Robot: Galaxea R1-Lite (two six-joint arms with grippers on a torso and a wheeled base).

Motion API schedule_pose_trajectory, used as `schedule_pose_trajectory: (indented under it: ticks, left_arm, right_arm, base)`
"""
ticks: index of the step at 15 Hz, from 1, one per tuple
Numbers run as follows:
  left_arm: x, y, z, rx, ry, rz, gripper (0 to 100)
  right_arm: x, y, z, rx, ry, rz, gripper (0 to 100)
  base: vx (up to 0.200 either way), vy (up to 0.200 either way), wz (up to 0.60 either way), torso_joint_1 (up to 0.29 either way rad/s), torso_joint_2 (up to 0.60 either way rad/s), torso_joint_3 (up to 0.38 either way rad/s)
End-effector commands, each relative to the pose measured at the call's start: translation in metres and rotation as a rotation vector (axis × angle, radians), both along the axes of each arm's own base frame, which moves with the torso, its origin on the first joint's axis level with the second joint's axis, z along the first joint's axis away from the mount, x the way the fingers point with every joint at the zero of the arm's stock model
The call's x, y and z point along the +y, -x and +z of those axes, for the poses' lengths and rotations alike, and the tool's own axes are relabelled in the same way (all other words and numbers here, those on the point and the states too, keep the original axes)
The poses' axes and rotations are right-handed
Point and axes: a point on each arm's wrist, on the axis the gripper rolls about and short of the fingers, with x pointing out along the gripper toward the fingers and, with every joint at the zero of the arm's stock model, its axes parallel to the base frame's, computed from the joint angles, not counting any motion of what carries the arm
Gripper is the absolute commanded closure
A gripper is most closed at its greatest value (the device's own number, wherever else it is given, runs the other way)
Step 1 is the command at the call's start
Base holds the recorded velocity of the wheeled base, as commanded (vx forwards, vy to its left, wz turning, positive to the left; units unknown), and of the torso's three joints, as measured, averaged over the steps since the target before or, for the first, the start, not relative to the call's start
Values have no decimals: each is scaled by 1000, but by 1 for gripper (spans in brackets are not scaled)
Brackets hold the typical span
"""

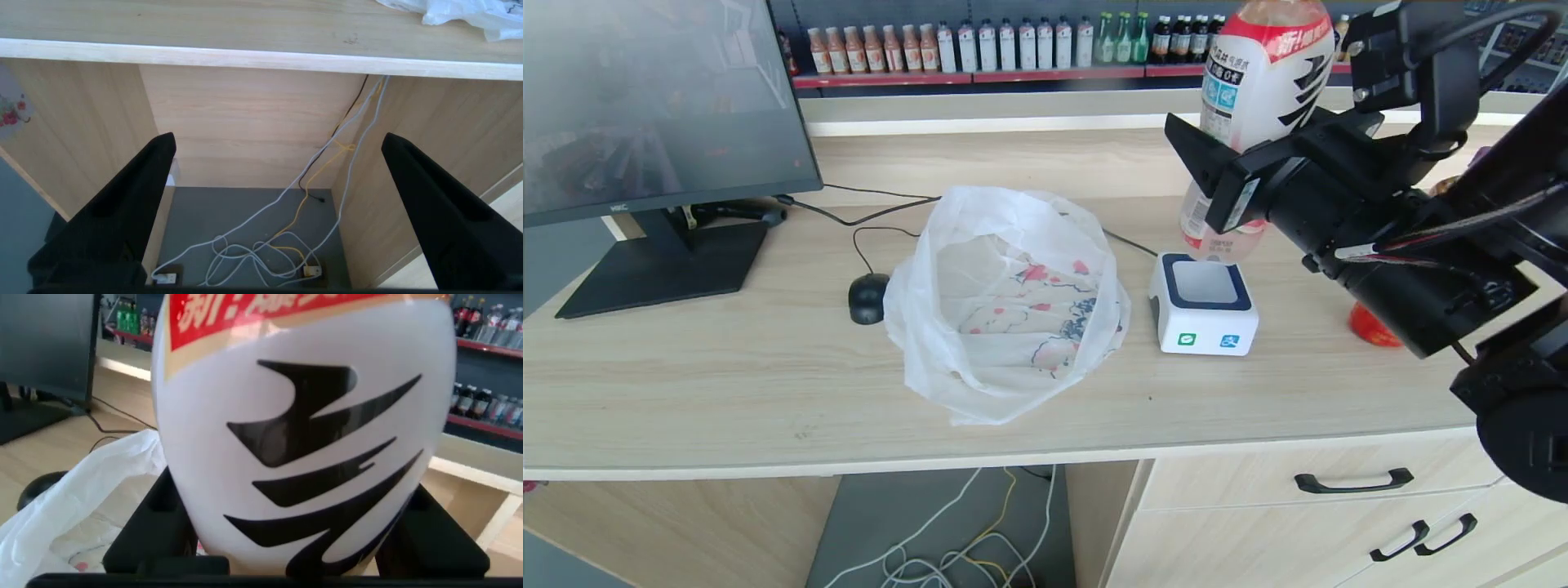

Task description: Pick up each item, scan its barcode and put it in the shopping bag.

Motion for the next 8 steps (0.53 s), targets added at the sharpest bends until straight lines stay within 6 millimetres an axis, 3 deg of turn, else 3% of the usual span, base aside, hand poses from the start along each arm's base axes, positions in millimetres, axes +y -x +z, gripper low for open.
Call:
schedule_pose_trajectory:
  ticks: [1,4,8]
  left_arm:
    - [0,0,0,-1,0,0,0]
    - [0,0,0,-1,0,0,0]
    - [0,0,0,-1,0,0,0]
  right_arm:
    - [-12,-32,0,-27,100,6,100]
    - [-20,-52,-9,-28,323,-4,100]
    - [-26,-66,-31,34,386,-25,100]
  base:
    - [0,0,0,0,0,0]
    - [0,0,0,0,0,0]
    - [0,0,0,0,0,0]
